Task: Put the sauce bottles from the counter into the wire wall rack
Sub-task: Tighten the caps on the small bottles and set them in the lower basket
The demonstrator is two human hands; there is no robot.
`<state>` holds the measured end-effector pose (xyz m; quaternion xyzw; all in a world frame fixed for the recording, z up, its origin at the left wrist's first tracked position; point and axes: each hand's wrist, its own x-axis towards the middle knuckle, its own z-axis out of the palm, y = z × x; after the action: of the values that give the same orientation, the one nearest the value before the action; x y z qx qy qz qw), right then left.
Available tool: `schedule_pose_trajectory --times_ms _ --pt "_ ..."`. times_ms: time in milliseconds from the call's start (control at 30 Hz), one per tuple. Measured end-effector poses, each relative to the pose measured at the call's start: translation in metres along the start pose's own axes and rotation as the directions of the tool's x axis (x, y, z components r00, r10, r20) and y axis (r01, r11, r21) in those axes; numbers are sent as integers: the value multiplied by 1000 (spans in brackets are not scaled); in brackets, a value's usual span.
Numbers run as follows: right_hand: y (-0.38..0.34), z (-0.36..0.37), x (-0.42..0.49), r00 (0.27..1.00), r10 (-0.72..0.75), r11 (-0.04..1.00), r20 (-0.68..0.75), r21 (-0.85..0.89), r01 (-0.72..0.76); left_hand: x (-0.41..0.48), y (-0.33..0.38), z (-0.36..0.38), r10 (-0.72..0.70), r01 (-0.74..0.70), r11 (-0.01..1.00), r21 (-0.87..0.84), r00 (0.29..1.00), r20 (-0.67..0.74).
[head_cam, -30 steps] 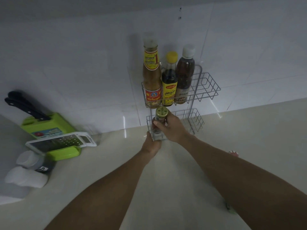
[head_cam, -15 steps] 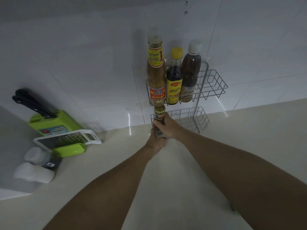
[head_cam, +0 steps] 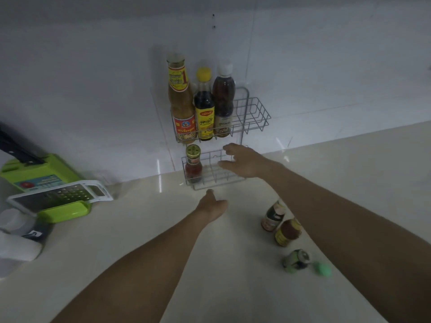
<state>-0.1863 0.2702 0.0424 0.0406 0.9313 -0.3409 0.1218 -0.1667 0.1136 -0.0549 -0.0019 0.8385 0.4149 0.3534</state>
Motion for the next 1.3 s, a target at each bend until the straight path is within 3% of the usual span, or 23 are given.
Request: schedule_pose_trajectory --times_ms 133,267,367,533,700,867,967,1033,1133,1200,1233,1300 --pt "17 -29 -41 993 70 956 94 -291 -39 -10 3 32 105 -111 993 50 989 108" --pt "29 -42 -83 949 241 886 203 -445 -130 -19 9 64 193 -203 978 46 967 167" --pt "37 -37 -98 933 287 809 217 -576 -115 -23 10 82 258 -264 965 6 950 177" --pt "55 -25 -104 972 198 819 129 -566 -92 -26 13 105 310 -311 950 -18 939 147" --pt "56 -28 -97 983 93 888 160 -459 -10 -26 17 110 363 -356 932 -73 922 134" --pt "41 -44 -84 983 -130 931 133 -323 167 -22 21 98 366 -374 903 -211 928 -77" --pt "33 -43 -78 938 -340 859 63 -386 337 -24 25 88 388 -410 886 -219 911 -138" --pt "30 -36 -72 916 -400 804 -4 -482 349 -29 27 84 382 -414 889 -195 906 -181" --pt "25 -25 -64 959 -273 665 -68 -734 137 -36 26 87 311 -379 911 -160 889 -337" --pt "20 -18 -58 986 -168 577 3 -810 101 -39 25 88 246 -314 946 -84 860 -448" --pt "16 -17 -54 992 -119 576 34 -811 97 -40 24 88 228 -289 955 -63 855 -465" --pt "10 -20 -48 995 -93 688 44 -719 96 -41 22 82 199 -266 957 -119 895 -400"
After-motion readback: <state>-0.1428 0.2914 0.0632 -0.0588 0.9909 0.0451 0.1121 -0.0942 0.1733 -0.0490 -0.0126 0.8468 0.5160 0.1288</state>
